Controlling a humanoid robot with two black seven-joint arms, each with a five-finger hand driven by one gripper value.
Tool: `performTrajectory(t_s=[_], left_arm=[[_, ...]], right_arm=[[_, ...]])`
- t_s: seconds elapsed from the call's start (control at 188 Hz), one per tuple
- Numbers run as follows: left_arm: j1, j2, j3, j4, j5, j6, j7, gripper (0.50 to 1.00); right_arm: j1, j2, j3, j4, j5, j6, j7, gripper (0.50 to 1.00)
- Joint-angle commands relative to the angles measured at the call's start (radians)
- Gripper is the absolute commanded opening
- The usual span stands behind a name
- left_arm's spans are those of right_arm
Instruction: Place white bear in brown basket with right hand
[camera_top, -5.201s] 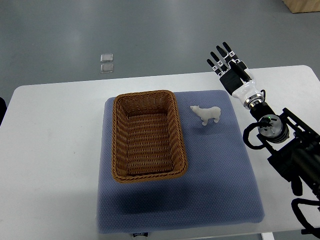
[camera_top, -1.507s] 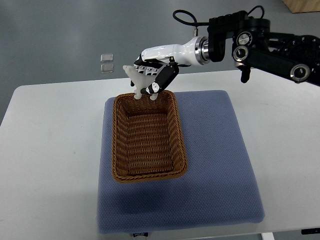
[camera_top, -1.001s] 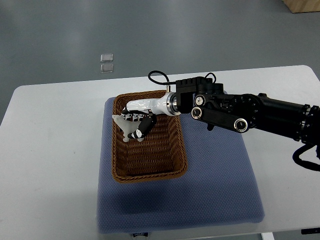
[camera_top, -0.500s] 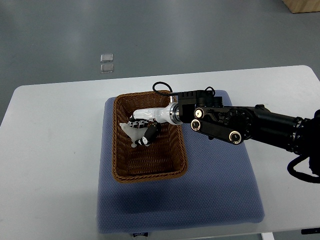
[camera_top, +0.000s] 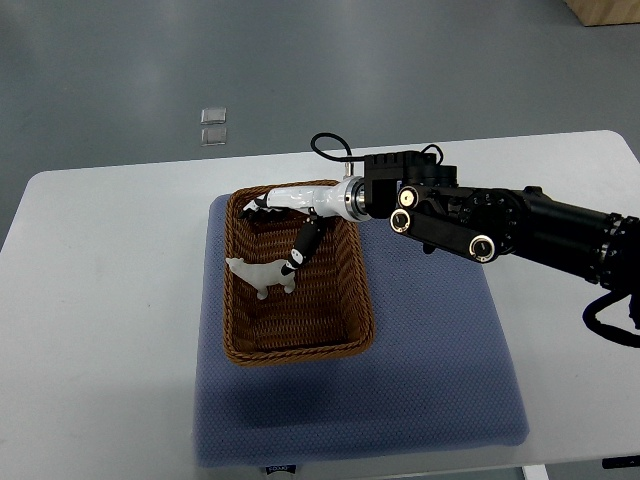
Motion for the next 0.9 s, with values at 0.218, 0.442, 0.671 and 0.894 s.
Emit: performTrajectory(t_s=[0.218,0.442,0.671,0.894], left_arm=[[0.0,0.0,-0.001,-0.006,0.0,0.0,0.0,1.0],[0.0,0.0,0.0,-0.008,0.0,0.0,0.0,1.0],[0.0,0.0,0.0,-0.011,0.002,0.0,0.002,1.0],[0.0,0.0,0.0,-0.009,0.002,0.0,0.002,1.0]], right_arm=[[-0.168,-0.084,0.502,-0.008,0.297,-0.003,0.006,0.911],[-0.438,-0.069,0.935,-0.013,0.562,0.011,0.017,0.917],[-0.573,-0.032,0.988,-0.022,0.858,0.014,0.126,0.921],[-0.618,0.01,0.994,-0.031,0.969,0.019,0.179,0.921]])
